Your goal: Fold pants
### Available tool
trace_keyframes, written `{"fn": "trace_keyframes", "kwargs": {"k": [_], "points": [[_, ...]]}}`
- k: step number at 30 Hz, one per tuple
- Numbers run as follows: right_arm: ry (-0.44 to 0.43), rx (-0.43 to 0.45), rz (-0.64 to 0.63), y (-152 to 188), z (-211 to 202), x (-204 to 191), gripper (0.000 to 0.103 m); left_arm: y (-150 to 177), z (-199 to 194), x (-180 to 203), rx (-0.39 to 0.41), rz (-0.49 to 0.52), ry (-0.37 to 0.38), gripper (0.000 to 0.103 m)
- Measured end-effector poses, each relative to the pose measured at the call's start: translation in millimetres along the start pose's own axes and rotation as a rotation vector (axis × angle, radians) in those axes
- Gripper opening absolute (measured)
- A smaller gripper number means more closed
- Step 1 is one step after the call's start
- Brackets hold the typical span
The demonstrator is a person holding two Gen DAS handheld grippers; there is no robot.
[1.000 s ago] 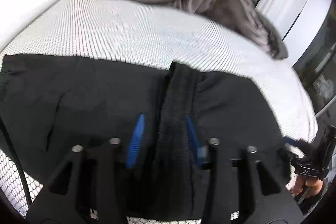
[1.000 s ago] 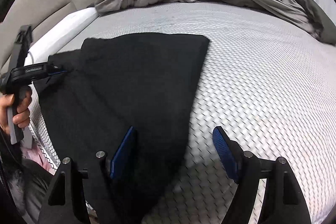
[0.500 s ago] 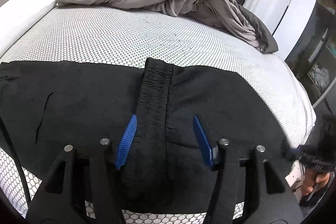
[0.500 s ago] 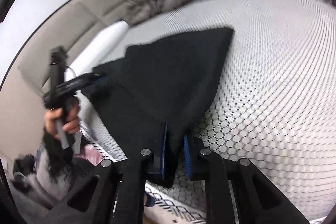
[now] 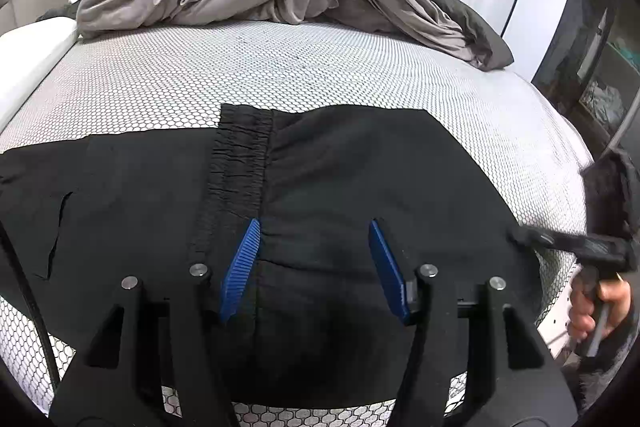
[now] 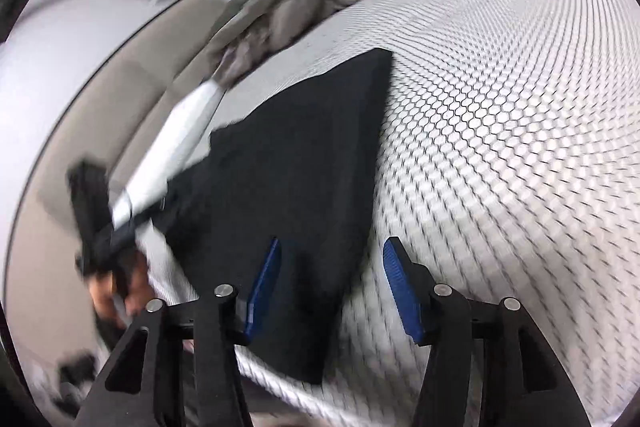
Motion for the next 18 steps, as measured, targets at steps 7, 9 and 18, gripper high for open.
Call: {"fn": "trace_keyframes", "kwargs": {"k": [7, 9, 18], "points": [[0.187, 0.004, -0.069, -34, 8, 9, 0.029, 6, 9, -15, -0.01, -0.009, -0.062, 0.054], [0.247, 0.04, -0.099, -32, -4, 10, 0.038, 8, 5, -14, -0.004, 0.012, -0.052, 0.054], [0.204, 0.063, -0.4, -5, 4, -85, 0.042, 33, -1, 40, 0.009, 0.245, 0.114, 0.054]]}}
Point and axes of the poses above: each gripper's, at about its wrist camera, not at the fingertips, and z roughly the way its jaws point, x to its right, y to its underside, the point moved 10 cm from there along z, roughly the way its jaws point, and after that the axes turned 9 degrees about -y, right-handed, at the moved point
